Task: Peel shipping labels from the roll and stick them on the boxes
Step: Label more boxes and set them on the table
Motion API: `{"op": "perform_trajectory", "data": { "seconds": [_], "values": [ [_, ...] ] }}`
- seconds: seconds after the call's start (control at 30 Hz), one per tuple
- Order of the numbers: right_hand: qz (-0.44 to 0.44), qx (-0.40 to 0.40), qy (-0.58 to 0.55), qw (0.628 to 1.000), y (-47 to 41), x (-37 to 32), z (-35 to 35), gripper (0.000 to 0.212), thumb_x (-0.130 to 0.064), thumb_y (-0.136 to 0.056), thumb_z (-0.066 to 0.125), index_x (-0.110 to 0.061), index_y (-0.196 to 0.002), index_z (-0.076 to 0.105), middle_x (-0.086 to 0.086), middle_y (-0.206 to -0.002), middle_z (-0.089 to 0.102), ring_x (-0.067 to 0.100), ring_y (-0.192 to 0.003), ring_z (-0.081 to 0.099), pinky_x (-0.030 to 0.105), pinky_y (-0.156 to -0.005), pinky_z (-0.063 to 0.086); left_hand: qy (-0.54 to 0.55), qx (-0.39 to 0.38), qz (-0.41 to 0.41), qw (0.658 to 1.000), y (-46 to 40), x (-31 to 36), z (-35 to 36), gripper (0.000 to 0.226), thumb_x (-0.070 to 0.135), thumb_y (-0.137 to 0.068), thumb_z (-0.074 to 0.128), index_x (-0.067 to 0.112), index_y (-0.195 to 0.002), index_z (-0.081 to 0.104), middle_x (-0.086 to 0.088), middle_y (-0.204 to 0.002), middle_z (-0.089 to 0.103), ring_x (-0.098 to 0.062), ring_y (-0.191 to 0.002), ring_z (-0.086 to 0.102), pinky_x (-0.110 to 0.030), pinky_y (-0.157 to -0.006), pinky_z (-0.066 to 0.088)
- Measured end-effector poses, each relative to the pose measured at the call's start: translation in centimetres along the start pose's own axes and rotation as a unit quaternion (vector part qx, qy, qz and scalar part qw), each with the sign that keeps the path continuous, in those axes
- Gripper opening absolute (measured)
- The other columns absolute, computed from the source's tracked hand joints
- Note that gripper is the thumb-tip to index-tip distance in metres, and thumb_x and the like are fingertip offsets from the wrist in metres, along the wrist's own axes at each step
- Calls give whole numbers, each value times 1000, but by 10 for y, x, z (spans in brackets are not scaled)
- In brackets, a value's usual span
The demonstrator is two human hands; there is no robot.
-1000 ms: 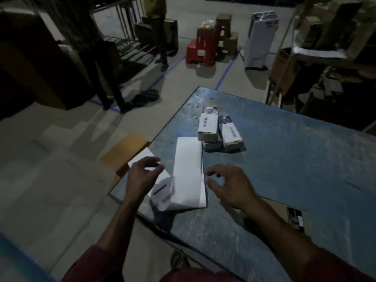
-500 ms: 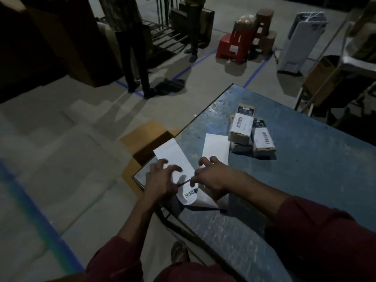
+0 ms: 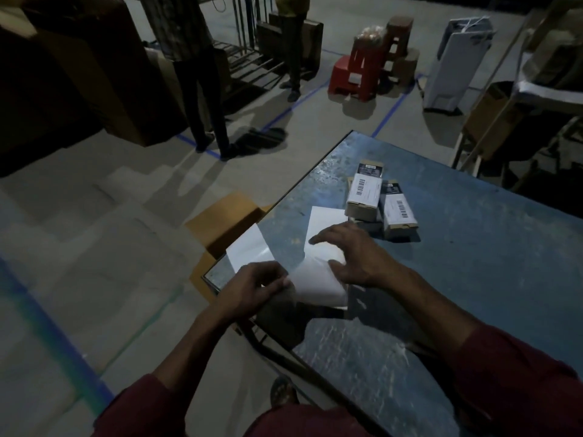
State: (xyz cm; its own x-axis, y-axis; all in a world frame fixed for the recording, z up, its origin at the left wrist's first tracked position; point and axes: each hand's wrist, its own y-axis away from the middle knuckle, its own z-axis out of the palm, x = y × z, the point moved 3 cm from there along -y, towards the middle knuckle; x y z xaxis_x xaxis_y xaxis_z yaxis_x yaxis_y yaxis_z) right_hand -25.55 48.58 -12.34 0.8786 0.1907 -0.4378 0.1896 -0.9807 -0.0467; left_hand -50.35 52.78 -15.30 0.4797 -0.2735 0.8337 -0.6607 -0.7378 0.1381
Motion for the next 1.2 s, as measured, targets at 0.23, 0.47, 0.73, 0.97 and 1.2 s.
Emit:
{"op": "perform_trajectory", "data": {
  "seconds": [0.23, 0.47, 0.73, 0.97, 1.2],
  "values": [
    [-59, 200, -14, 978, 37, -16, -30, 63, -4, -76, 76, -19, -136, 64, 5, -135, 62, 24, -125, 56, 47, -103, 50, 271, 122, -116, 948, -20, 37, -15, 28, 13, -94, 78, 25, -118, 70, -12, -88, 77, -19, -76, 71, -33, -62, 54],
    [-140, 199, 197, 950, 60, -34, -13, 114, -23, -66, 86, -31, -162, 25, 25, -161, 24, 47, -141, 34, 62, -110, 35, 392, 125, -188, 892, -37, 85, -12, 15, -1, -101, 62, 0, -112, 72, -16, -85, 75, -21, -65, 71, -28, -53, 54],
    [-212, 322, 186, 904, 48, -25, -6, 62, -2, -83, 75, -18, -141, 60, 20, -136, 58, 40, -115, 59, 54, -91, 48, 494, 136, -230, 827, -48, 93, -7, 32, -5, -101, 43, -8, -117, 70, -17, -79, 75, -24, -61, 75, -29, -53, 58],
    [-141, 240, -64, 958, 9, -25, -48, 39, -1, -79, 75, -14, -116, 77, 2, -112, 77, 16, -102, 69, 38, -87, 56, 331, 76, -113, 934, -49, 77, -32, 40, -10, -93, 53, 13, -118, 73, -17, -115, 73, -26, -87, 69, -30, -69, 55],
    [-26, 37, -216, 975, -35, -27, -79, 29, -6, -92, 73, -22, -116, 78, -10, -104, 78, 6, -93, 72, 20, -76, 53, -225, 153, 106, 957, -62, 74, -59, 48, 34, -89, 74, 35, -137, 67, -10, -140, 44, -29, -127, 43, -43, -106, 41]
  ]
}}
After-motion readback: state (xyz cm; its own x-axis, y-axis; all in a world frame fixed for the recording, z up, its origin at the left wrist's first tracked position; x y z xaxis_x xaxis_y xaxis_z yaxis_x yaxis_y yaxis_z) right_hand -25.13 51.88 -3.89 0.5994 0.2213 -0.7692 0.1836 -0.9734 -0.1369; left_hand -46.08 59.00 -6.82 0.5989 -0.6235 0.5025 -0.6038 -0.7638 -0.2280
